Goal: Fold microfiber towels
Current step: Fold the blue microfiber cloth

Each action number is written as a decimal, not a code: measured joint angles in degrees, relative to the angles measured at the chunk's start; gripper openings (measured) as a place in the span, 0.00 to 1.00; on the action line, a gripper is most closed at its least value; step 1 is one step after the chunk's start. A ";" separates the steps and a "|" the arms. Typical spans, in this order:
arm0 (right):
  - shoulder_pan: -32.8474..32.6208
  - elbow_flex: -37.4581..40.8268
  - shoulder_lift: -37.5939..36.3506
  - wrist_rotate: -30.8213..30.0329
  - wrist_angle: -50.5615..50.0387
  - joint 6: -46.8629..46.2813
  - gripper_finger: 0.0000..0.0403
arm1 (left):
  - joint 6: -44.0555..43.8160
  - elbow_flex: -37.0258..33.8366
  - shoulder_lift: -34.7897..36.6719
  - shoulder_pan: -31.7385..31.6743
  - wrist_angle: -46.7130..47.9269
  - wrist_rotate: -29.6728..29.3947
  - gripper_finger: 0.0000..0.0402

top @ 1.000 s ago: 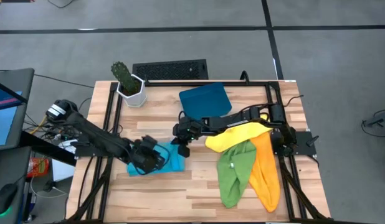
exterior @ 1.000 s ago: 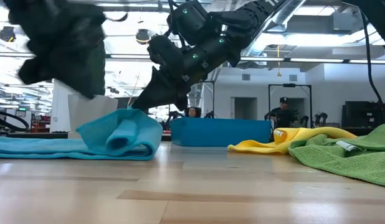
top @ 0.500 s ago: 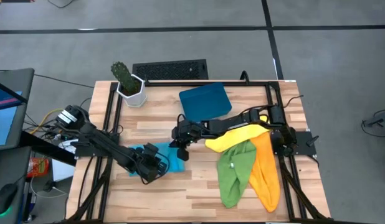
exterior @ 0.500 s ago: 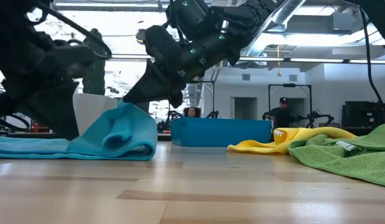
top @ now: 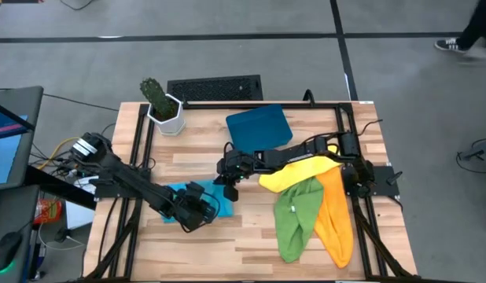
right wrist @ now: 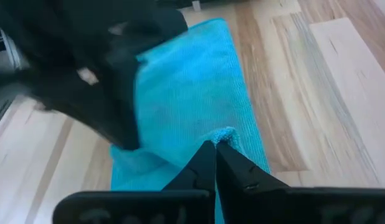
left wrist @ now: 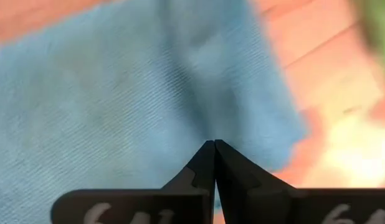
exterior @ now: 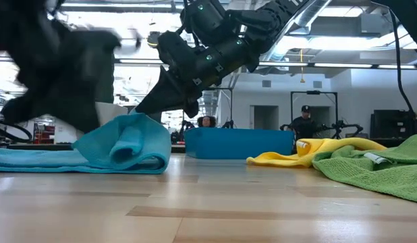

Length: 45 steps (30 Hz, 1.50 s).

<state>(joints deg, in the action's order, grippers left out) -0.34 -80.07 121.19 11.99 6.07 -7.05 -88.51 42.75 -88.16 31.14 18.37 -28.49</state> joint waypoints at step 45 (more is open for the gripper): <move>-0.37 0.00 0.00 4.08 -0.02 3.02 0.06 | 2.46 -0.75 -5.46 -1.19 3.33 -2.07 0.00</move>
<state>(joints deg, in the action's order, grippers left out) -0.71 -80.07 121.19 16.06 6.05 -4.03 -86.05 42.00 -93.63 29.94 21.71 -30.56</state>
